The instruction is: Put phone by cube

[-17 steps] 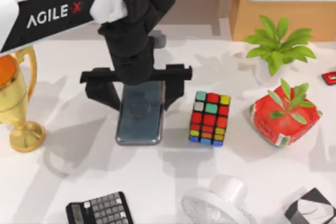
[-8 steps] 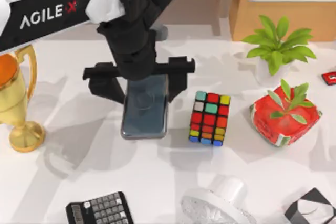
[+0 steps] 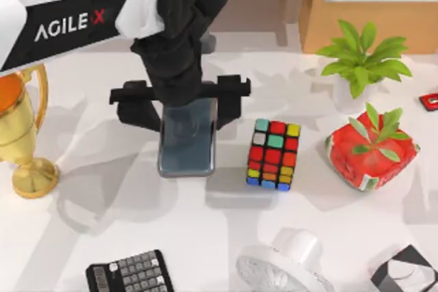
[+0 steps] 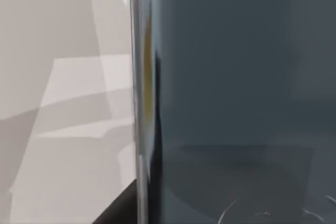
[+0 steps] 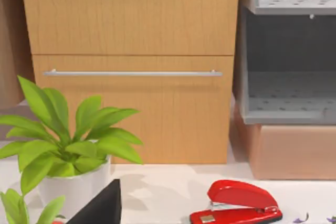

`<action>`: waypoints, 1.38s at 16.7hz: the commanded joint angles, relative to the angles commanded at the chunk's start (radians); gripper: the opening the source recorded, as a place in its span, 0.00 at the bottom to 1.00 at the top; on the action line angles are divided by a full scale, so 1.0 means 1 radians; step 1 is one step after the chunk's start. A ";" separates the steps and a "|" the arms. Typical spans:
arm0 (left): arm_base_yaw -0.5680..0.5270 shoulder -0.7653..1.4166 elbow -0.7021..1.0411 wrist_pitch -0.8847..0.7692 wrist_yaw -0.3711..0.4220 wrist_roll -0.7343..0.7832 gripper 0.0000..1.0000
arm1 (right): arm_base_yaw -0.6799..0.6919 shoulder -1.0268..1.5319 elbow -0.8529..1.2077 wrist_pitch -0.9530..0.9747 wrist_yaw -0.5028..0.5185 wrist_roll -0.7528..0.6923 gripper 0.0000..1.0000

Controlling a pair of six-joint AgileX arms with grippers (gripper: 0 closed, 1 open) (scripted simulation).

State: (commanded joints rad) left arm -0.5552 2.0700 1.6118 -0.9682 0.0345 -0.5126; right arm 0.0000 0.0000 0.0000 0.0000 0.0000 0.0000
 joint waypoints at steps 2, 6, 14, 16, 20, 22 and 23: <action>0.003 0.024 -0.018 0.020 -0.017 -0.003 0.00 | 0.000 0.000 0.000 0.000 0.000 0.000 1.00; 0.006 0.091 -0.071 0.042 -0.037 -0.008 0.00 | 0.000 0.000 0.000 0.000 0.000 0.000 1.00; 0.006 0.098 -0.077 0.043 -0.039 -0.008 0.15 | 0.000 0.000 0.000 0.000 0.000 0.000 1.00; 0.006 0.098 -0.077 0.043 -0.039 -0.008 0.30 | 0.000 0.000 0.000 0.000 0.000 0.000 1.00; 0.006 0.098 -0.077 0.043 -0.039 -0.008 0.60 | 0.000 0.000 0.000 0.000 0.000 0.000 1.00; 0.006 0.098 -0.077 0.043 -0.039 -0.008 0.75 | 0.000 0.000 0.000 0.000 0.000 0.000 1.00; 0.006 0.098 -0.077 0.043 -0.039 -0.008 0.83 | 0.000 0.000 0.000 0.000 0.000 0.000 1.00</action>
State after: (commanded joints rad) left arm -0.5494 2.1682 1.5345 -0.9248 -0.0041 -0.5205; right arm 0.0000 0.0000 0.0000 0.0000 0.0000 0.0000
